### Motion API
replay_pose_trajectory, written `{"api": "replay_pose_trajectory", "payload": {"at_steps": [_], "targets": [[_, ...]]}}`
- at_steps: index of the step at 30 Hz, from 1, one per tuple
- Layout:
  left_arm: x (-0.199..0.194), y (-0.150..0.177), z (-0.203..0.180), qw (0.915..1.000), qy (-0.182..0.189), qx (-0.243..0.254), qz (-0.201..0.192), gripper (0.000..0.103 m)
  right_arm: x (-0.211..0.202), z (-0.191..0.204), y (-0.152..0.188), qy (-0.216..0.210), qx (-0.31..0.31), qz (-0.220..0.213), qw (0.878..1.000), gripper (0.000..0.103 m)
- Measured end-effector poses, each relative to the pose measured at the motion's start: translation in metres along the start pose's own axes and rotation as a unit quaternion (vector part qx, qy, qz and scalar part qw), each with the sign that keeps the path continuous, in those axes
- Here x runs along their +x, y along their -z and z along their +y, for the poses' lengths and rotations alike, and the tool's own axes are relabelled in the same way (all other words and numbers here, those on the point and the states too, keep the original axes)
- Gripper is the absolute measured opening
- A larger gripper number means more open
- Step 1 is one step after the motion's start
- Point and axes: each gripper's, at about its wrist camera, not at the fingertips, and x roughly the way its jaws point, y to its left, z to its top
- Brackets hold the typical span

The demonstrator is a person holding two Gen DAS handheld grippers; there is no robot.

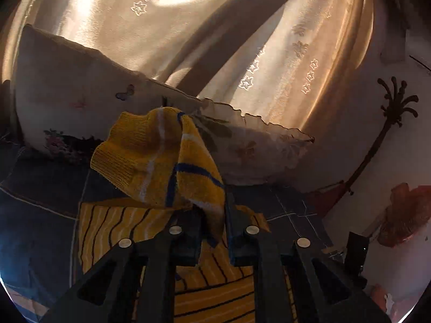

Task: Fold small clothes
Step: 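Grasp the other sleeve with the left tool and fold it across the body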

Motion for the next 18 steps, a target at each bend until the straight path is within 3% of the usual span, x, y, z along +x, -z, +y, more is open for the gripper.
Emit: {"api": "replay_pose_trajectory", "payload": {"at_steps": [2, 4, 7, 12, 18], "targets": [[0.033, 0.0, -0.035, 0.9983, 0.034, 0.024, 0.04, 0.019, -0.003, -0.009, 0.004, 0.001, 0.013, 0.002, 1.0, 0.064], [0.052, 0.002, -0.055, 0.9976, 0.027, 0.046, 0.043, 0.033, -0.006, -0.016, 0.007, 0.0, 0.022, 0.004, 1.0, 0.064], [0.055, 0.001, -0.056, 0.9984, 0.011, 0.046, 0.031, 0.044, -0.012, -0.024, 0.008, -0.002, 0.029, 0.003, 1.0, 0.068], [0.04, 0.017, -0.018, 0.9954, -0.077, 0.049, 0.028, 0.052, -0.007, -0.026, 0.003, -0.011, 0.021, 0.003, 1.0, 0.068], [0.032, 0.036, 0.05, 0.9796, -0.19, 0.044, 0.046, 0.056, 0.029, -0.025, -0.011, -0.025, 0.026, 0.028, 0.999, 0.068]]}}
